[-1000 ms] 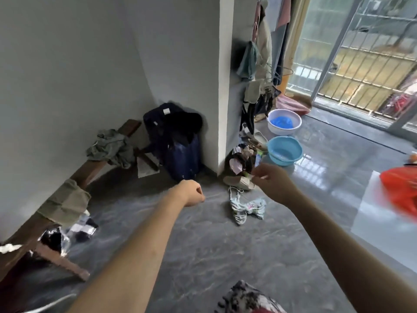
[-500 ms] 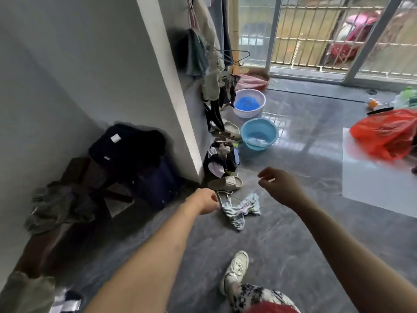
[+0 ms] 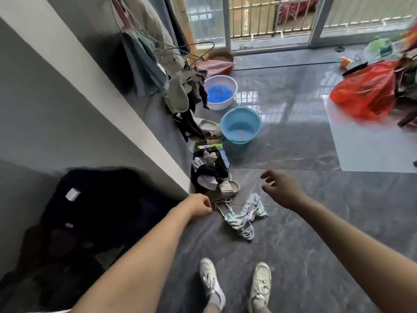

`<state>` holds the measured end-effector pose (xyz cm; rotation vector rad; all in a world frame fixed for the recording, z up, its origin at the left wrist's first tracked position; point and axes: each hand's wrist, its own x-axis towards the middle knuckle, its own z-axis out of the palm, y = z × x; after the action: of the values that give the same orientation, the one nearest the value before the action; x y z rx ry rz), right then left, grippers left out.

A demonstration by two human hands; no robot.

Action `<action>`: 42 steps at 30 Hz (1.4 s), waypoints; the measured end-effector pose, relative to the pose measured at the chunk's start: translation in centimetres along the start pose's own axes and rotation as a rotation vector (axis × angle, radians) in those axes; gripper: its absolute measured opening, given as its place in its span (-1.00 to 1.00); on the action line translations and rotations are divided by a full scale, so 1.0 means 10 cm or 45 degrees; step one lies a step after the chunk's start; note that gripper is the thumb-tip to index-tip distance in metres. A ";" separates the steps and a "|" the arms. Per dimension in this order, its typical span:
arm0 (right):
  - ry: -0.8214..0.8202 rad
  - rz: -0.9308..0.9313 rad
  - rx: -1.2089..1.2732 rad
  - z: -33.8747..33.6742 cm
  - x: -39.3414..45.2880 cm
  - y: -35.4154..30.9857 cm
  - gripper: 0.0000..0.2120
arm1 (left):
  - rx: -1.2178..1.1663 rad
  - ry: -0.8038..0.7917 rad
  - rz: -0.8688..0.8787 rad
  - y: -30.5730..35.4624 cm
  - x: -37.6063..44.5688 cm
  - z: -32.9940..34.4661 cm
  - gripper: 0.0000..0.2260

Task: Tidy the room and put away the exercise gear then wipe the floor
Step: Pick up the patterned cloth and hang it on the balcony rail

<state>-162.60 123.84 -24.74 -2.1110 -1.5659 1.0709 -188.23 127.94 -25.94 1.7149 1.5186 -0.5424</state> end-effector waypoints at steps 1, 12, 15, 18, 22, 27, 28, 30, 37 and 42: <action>-0.002 0.038 0.002 0.10 0.07 0.05 -0.71 | 0.030 -0.031 0.002 -0.08 0.16 0.01 -0.82; -0.051 0.241 0.044 1.87 1.00 1.10 -0.66 | 0.213 -0.125 -0.017 -1.14 2.28 1.08 -0.80; -0.046 0.301 0.077 2.47 1.21 1.53 -0.62 | 0.292 -0.188 -0.003 -1.28 2.80 1.63 -0.82; -0.078 0.365 0.032 3.04 1.36 1.98 -0.57 | 0.363 -0.223 0.059 -1.35 3.30 2.14 -0.80; -0.126 0.426 0.007 3.68 1.50 2.53 -0.52 | 0.448 -0.287 0.123 -1.34 3.90 2.76 -0.72; -0.137 0.430 -0.017 4.26 1.69 3.15 -0.51 | 0.449 -0.304 0.154 -1.33 4.57 3.40 -0.73; -0.134 0.428 -0.019 4.35 1.73 3.25 -0.51 | 0.449 -0.300 0.149 -1.35 4.70 3.50 -0.72; -0.155 0.420 -0.032 4.49 1.80 3.42 -0.53 | 0.443 -0.295 0.130 -1.40 4.92 3.69 -0.69; -0.181 0.444 -0.060 4.56 2.05 3.85 -0.56 | 0.423 -0.369 0.095 -1.45 5.40 3.98 -0.64; -0.211 0.440 -0.066 4.48 2.01 3.81 -0.60 | 0.401 -0.463 0.024 -1.43 5.43 3.90 -0.54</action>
<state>-165.70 120.27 -86.70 -2.4451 -1.3366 1.3595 -184.53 132.52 -94.10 1.7400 1.2023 -1.0664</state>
